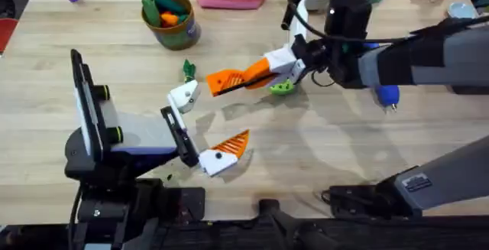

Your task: Pick up the gripper from the table and insert it into the empty holder that is missing its gripper. Then pick up a screw, insert it into the mounting hole, and use the screwdriver to tighten it. Finally, clean up the table by picking up the vegetable and placing it into the bucket.

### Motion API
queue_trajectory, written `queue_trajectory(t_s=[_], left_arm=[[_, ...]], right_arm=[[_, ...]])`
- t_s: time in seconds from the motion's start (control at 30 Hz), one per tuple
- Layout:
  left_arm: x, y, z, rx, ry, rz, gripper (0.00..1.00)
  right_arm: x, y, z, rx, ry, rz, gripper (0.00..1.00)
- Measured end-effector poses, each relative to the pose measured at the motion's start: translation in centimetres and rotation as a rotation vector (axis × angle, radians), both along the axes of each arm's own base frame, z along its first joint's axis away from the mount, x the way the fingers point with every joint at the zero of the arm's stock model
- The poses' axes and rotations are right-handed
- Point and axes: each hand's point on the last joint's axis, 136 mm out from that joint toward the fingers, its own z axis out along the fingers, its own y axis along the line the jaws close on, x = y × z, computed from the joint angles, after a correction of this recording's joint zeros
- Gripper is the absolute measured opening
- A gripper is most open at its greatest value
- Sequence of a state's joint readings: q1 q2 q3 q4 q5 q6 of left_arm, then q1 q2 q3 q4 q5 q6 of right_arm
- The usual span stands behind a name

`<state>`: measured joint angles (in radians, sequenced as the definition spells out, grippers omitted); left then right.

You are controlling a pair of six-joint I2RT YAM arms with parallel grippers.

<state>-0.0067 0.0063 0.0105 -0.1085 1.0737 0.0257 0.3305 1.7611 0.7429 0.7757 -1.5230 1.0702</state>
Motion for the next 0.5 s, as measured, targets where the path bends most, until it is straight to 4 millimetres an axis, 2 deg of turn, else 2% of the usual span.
queue_trajectory(t_s=[0.2,0.5], left_arm=[[0.0,0.0,0.0,0.000,0.000,0.000,0.985],[0.0,0.0,0.0,0.000,0.000,0.000,0.985]], right_arm=[[-1.2,1.2,-0.3,-0.003,0.008,0.049,0.009],[-1.4,1.4,-0.3,0.002,-0.006,0.055,0.009]])
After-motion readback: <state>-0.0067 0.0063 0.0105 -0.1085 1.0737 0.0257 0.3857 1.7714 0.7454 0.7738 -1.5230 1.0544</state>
